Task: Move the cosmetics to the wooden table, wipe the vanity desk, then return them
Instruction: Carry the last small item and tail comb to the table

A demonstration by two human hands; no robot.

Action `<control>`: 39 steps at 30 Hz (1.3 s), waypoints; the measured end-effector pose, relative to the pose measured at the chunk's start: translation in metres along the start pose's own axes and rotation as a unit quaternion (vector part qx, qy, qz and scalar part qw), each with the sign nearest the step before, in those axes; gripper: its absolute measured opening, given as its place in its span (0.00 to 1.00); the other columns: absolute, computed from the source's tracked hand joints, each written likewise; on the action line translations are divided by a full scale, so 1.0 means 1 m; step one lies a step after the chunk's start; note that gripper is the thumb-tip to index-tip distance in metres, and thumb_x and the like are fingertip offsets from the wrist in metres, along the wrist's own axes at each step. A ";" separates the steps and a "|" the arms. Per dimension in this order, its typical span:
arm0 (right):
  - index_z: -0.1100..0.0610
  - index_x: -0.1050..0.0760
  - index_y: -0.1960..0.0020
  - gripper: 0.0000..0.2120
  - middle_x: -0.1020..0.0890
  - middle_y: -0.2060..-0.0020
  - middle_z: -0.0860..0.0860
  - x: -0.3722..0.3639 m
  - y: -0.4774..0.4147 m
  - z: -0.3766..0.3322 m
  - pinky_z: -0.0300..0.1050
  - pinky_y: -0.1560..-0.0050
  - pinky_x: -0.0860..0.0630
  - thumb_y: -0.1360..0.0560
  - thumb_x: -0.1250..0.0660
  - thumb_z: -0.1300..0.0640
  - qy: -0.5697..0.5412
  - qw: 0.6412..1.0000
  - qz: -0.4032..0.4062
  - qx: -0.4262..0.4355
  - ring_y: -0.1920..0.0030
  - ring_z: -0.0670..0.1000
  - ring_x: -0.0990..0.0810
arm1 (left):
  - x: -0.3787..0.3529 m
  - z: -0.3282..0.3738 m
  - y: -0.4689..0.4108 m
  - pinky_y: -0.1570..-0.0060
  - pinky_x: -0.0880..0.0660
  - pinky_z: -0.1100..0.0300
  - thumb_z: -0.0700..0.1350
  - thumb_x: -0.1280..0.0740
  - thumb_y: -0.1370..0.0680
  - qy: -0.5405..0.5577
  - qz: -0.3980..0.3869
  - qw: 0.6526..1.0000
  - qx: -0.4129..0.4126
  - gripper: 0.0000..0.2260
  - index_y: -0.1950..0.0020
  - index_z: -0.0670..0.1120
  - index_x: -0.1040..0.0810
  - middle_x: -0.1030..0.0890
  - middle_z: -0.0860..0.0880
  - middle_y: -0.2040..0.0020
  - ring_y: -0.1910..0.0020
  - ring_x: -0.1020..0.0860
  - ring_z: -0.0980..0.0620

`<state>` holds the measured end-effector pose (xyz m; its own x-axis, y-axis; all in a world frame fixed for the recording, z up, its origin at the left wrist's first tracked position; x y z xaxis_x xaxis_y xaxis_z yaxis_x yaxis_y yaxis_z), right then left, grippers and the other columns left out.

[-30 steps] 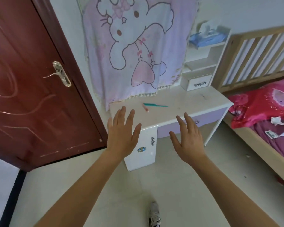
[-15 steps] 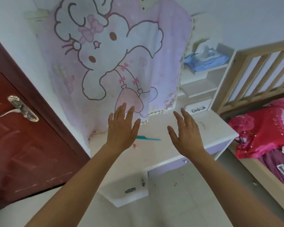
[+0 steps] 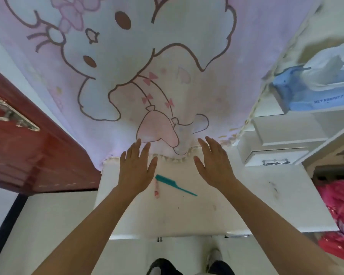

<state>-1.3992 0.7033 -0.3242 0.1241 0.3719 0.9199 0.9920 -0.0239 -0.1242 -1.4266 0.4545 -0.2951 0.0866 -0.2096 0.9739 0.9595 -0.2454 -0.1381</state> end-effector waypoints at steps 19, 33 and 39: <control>0.57 0.24 0.37 0.16 0.23 0.49 0.56 -0.188 0.031 -0.009 0.51 0.59 0.23 0.22 0.34 0.51 0.015 0.968 -0.232 -0.094 0.51 0.58 0.23 | -0.190 -0.054 0.019 0.47 0.26 0.49 0.51 0.35 0.22 0.120 -0.264 0.946 0.146 0.29 0.25 0.45 0.42 0.31 0.43 0.38 0.43 0.29 0.43; 0.58 0.29 0.41 0.12 0.26 0.47 0.53 -0.154 -0.012 -0.027 0.45 0.57 0.29 0.16 0.45 0.52 -0.021 0.956 -0.269 -0.114 0.51 0.54 0.25 | -0.137 -0.073 -0.002 0.64 0.28 0.55 0.36 0.38 0.26 0.191 -0.166 0.956 0.146 0.21 0.33 0.46 0.33 0.31 0.48 0.50 0.61 0.28 0.46; 0.59 0.29 0.45 0.08 0.25 0.49 0.54 -0.096 -0.063 -0.068 0.47 0.56 0.28 0.17 0.41 0.54 -0.098 0.977 -0.189 0.016 0.53 0.55 0.24 | -0.046 -0.080 -0.010 0.63 0.26 0.54 0.34 0.35 0.29 0.165 0.014 0.966 0.200 0.22 0.35 0.45 0.29 0.26 0.43 0.49 0.59 0.24 0.41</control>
<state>-1.4721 0.6064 -0.3792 -0.2613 0.5193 0.8136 0.9643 0.1776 0.1963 -1.4615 0.3910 -0.3529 0.0865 -0.5173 0.8514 0.9905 0.1365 -0.0177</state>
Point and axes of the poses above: each hand's wrist, its own y-axis away from the middle knuckle, its own x-axis out of the back of the hand, z = x × y, the point moved 2 cm from there along -y, towards the middle knuckle
